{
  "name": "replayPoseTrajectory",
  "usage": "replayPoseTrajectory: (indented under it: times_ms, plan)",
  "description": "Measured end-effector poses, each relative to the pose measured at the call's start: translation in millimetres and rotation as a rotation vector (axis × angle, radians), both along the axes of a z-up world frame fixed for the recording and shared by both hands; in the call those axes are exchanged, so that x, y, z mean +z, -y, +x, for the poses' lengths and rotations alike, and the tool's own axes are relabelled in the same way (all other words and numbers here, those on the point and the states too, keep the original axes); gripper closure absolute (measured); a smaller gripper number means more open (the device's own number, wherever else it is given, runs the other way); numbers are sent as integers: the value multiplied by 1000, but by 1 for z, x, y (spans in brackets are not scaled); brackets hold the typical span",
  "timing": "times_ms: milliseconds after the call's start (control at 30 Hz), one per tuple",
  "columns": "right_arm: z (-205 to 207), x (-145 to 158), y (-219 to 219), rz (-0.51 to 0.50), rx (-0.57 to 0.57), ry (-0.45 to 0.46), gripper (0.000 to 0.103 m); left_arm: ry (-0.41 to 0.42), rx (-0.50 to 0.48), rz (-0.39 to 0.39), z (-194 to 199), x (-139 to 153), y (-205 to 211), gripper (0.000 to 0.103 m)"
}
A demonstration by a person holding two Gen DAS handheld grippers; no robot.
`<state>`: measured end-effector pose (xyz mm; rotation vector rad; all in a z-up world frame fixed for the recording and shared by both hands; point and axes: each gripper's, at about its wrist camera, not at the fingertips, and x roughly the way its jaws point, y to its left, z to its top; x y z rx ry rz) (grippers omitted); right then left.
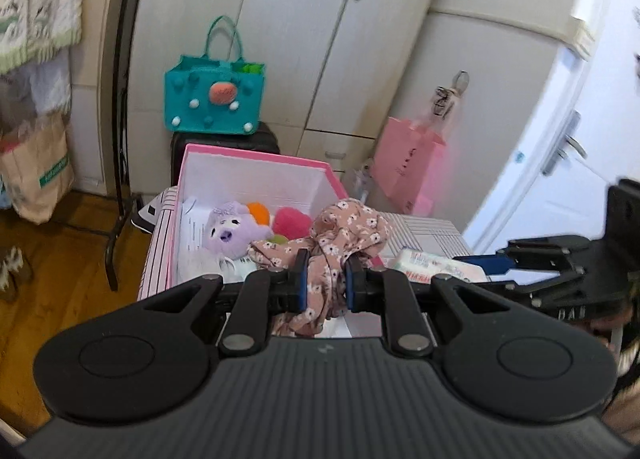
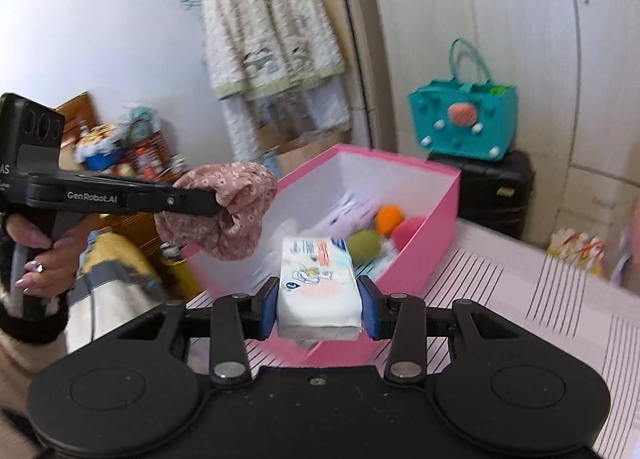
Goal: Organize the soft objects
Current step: 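Carry the floral cloth and wipes pack over the pink box with both grippers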
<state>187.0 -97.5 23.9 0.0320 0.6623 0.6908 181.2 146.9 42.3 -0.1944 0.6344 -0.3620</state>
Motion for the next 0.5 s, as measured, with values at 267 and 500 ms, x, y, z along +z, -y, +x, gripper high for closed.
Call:
replayPoseTrajectory:
  times_ms: [267, 500]
  plan:
    - [48, -14, -16, 26, -42, -35, 57, -36, 76, 66, 59, -29, 6, 87]
    - [83, -21, -42, -79, -82, 28, 57, -54, 146, 127, 89, -52, 9, 87]
